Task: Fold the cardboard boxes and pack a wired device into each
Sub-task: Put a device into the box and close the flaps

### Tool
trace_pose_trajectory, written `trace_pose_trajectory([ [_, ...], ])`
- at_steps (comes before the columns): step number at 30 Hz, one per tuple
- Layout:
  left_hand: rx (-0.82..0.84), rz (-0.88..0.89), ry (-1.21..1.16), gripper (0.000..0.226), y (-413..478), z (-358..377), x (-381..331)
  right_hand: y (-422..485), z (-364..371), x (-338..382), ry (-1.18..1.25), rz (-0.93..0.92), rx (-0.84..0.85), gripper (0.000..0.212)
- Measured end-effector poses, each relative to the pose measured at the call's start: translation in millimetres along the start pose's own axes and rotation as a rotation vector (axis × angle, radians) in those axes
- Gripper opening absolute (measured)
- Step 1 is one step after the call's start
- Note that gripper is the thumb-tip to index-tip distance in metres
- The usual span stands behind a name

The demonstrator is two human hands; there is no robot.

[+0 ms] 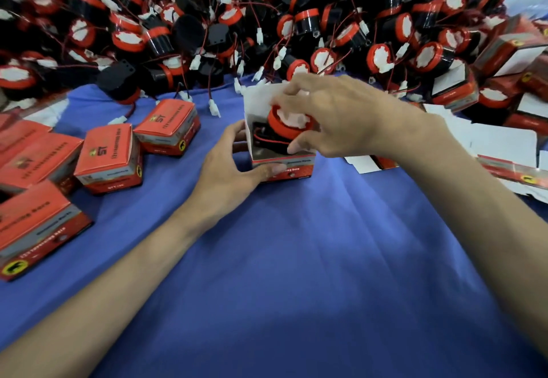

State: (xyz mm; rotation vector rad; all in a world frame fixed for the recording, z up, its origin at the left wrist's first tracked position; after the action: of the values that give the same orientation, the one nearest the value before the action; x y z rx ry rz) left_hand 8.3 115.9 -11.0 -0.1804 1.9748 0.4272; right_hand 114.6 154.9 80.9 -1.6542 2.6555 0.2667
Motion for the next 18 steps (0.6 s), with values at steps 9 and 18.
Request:
trace_pose_trajectory([
  [9, 0.001, 0.018, 0.031, 0.073, -3.8, -0.3, -6.0, 7.5, 19.8, 15.6, -0.145, 0.022, 0.075, 0.059],
  [18, 0.015, 0.031, 0.07, 0.069, 1.0, 0.3, -0.5, 8.6, 10.2, 3.5, -0.136, 0.126, -0.019, 0.052],
])
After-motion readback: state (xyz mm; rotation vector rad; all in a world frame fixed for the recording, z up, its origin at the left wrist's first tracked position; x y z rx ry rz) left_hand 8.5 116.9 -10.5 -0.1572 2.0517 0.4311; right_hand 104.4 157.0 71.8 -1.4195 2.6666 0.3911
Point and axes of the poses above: each hand's wrist, its own y-axis towards the middle knuckle, its own z-axis out of the palm, x = y × z, the point moved 10 cm from there along y, towards the middle knuckle, and after that the axes turned 3 degrees about -z, right-handed, at the moved point
